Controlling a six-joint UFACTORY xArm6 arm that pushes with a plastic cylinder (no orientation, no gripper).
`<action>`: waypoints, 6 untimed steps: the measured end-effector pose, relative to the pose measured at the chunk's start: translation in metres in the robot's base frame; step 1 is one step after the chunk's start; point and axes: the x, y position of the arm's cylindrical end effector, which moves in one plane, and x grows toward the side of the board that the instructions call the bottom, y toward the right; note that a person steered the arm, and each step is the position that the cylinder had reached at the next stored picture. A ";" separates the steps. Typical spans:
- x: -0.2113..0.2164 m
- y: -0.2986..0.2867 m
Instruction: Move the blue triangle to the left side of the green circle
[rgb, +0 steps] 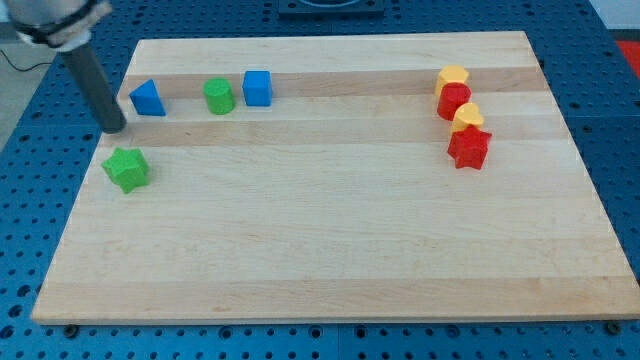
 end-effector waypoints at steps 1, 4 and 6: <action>-0.018 -0.003; -0.044 0.043; -0.063 0.056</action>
